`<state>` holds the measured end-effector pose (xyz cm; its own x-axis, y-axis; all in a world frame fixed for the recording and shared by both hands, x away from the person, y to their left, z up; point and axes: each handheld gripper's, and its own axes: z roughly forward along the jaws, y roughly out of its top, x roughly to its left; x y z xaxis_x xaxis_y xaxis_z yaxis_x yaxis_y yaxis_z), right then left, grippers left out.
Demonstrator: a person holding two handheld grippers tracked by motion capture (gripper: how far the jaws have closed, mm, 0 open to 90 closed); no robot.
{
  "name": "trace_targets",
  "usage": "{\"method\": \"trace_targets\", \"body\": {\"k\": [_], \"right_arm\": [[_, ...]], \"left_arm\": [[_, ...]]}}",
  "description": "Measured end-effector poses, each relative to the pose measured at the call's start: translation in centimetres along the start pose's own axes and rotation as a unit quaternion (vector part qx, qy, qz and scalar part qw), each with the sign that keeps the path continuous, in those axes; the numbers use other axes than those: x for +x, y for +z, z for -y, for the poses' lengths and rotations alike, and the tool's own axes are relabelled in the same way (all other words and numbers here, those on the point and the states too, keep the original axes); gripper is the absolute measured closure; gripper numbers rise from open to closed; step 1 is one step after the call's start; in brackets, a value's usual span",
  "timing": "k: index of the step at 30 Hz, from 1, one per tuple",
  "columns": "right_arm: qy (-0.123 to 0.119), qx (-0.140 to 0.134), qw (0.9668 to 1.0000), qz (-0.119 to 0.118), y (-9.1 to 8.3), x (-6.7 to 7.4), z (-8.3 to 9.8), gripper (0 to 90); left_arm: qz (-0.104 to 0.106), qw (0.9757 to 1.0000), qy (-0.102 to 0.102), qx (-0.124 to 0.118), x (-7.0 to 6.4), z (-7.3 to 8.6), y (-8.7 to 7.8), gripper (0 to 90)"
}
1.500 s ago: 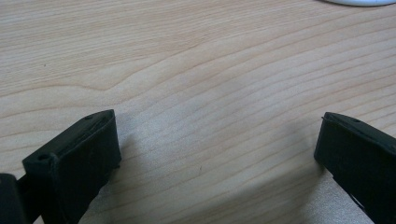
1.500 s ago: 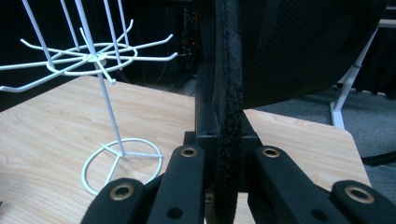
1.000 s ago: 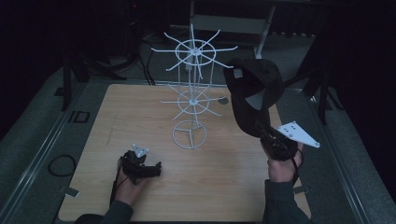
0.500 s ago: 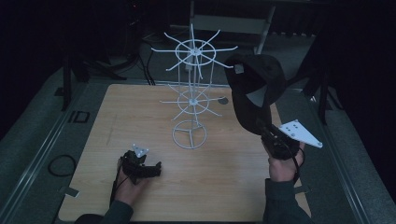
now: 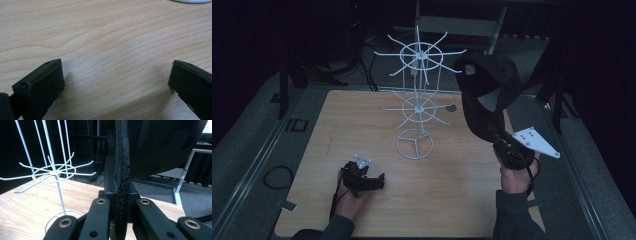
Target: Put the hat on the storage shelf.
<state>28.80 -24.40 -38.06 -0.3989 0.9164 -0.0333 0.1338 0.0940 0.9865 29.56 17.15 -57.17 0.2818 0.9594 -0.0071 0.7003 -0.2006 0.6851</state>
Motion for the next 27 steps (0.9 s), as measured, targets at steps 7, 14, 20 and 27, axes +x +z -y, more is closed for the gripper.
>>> {"method": "trace_targets", "body": {"k": [7, 14, 20, 27], "right_arm": [[0.001, -0.006, 1.0, 0.003, -0.1, 0.0, -0.3, 86.5], [0.0, -0.013, 0.9999, 0.004, -0.2, 0.1, -0.8, 86.5], [-0.001, -0.02, 0.9998, 0.006, -0.1, 0.1, -1.1, 86.5], [-0.001, -0.026, 0.9996, 0.008, -0.1, 0.2, -1.6, 86.5]], "left_arm": [[0.0, 1.0, 0.0, 0.0, 0.0, 0.0, 0.0, 0.1], [0.0, 1.0, 0.0, -0.001, 0.0, 0.0, 0.0, 0.1], [0.0, 1.0, 0.0, 0.0, 0.0, 0.0, 0.0, 0.1], [0.0, 1.0, 0.002, 0.001, 0.0, 0.0, 0.0, 0.1]]}}
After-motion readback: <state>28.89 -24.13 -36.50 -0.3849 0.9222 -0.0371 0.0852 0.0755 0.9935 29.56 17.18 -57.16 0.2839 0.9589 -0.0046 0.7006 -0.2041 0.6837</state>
